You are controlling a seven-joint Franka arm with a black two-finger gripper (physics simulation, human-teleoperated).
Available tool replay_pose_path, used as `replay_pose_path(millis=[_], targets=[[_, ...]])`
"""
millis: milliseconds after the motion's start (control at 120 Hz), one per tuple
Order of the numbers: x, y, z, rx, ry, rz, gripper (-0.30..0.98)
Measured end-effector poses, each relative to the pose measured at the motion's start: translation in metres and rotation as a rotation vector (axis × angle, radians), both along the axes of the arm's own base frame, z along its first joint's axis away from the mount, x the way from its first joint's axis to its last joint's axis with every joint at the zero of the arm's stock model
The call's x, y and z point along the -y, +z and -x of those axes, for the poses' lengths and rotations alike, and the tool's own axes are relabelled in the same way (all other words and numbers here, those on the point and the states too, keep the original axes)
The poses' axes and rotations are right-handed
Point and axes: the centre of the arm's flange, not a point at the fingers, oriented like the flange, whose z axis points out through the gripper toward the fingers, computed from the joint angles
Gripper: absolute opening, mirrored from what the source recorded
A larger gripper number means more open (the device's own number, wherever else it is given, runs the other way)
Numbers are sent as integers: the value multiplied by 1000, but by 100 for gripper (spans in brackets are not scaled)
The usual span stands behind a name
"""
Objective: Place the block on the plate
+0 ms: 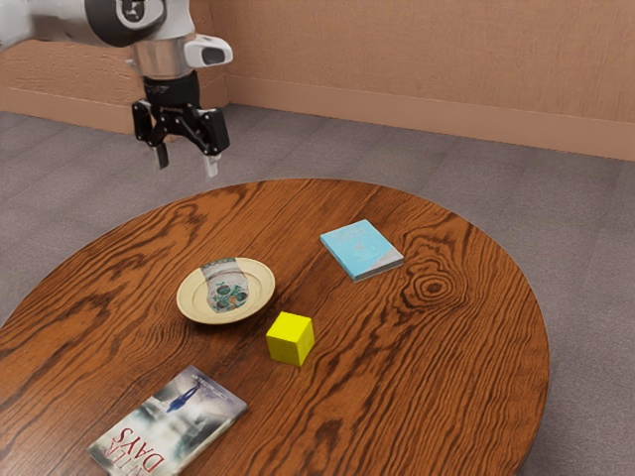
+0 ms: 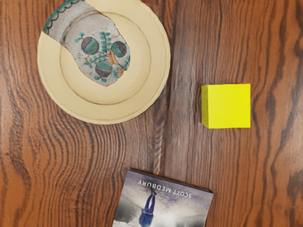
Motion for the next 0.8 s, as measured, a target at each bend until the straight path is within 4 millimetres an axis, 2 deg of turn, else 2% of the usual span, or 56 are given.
replay_pose_path(millis=[117,208,350,433,583,800], targets=[[1,0,-6,33,7,-5,69],[16,-1,-9,47,-11,-20,69],[45,-30,-24,21,-52,-15,69],[50,-46,-32,7,-53,-9,69],[63,-100,-41,-28,-65,0,69],[82,-152,-62,-45,-87,18,69]])
